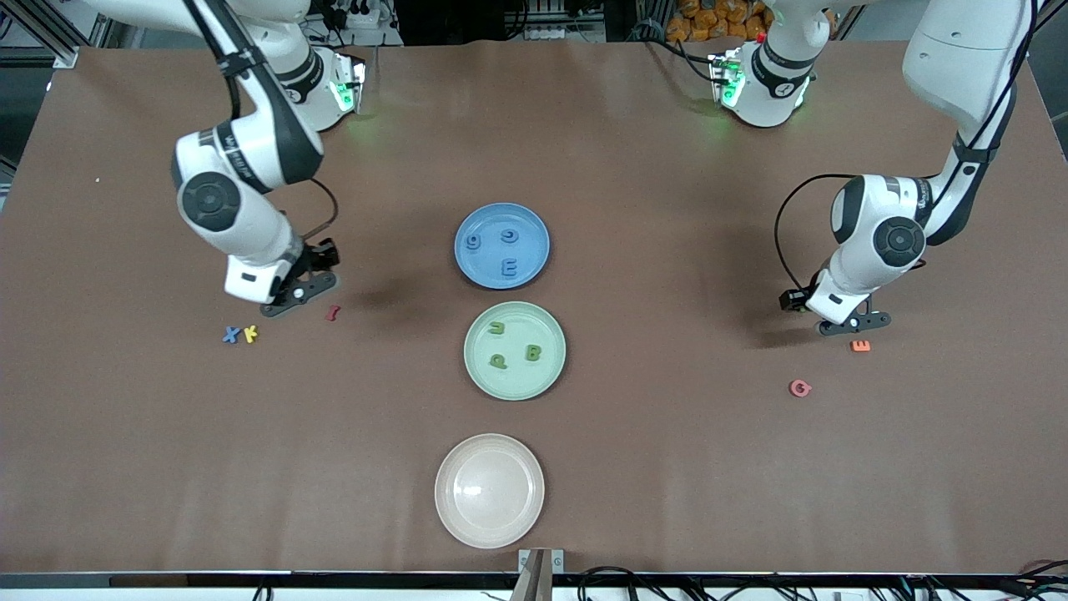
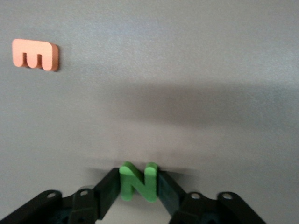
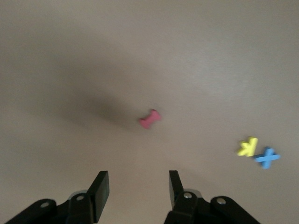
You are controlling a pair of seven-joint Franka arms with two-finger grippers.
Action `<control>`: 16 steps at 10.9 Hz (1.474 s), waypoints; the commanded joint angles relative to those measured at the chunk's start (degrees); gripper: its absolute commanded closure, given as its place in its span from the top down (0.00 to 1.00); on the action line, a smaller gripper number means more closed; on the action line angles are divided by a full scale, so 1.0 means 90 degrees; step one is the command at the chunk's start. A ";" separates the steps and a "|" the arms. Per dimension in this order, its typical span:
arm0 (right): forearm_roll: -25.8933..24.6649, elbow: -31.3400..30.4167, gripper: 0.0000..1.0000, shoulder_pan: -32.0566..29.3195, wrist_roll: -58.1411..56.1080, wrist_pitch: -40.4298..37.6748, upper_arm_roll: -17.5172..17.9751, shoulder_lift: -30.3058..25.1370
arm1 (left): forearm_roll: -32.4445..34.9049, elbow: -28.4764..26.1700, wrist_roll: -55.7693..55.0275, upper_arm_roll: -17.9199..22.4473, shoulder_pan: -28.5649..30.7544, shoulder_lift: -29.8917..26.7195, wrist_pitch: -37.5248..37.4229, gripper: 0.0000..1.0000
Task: Sort letters by color into matching plates
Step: 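Lift the green N with the left gripper while the right gripper reaches X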
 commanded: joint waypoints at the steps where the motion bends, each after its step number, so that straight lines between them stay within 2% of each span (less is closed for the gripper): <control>1: -0.0608 -0.0155 0.67 -0.0305 -0.1624 0.0357 -0.0426 -0.0057 | -0.0222 0.0008 0.0080 -0.0152 0.0080 0.0120 0.0143 0.00; 2: -0.0871 -0.0155 0.67 -0.0461 -0.2015 0.0553 -0.0514 0.0031 | -0.0231 0.0057 0.0042 -0.0181 0.0070 0.0110 0.0143 0.00; 5: -0.0884 -0.0145 0.69 -0.0803 -0.3624 0.1139 -0.0982 0.0421 | -0.0669 0.0310 -0.0017 -0.0425 0.0070 0.0042 0.0133 0.00; 6: -0.0855 -0.0145 0.73 -0.0843 -0.4239 0.1508 -0.1206 0.0655 | -0.0816 0.0398 -0.0017 -0.0465 0.0070 0.0032 0.0133 0.00; 8: -0.0826 -0.0106 0.75 -0.1028 -0.5440 0.2038 -0.1315 0.0978 | -0.1147 0.0603 -0.0027 -0.0611 0.0061 0.0022 0.0133 0.00; 10: -0.0825 -0.0077 0.75 -0.1116 -0.5961 0.2204 -0.1345 0.1144 | -0.1568 0.0876 -0.0143 -0.0874 0.0051 0.0032 0.0113 0.00; 14: -0.0825 0.0041 0.75 -0.1146 -0.6677 0.2498 -0.1540 0.1515 | -0.1569 0.1403 -0.1216 -0.1304 -0.0115 0.0197 0.0094 0.00; 16: -0.0835 0.0041 0.75 -0.1146 -0.6725 0.2566 -0.1550 0.1681 | -0.1569 0.1609 -0.1714 -0.1334 -0.0368 0.0285 0.0094 0.00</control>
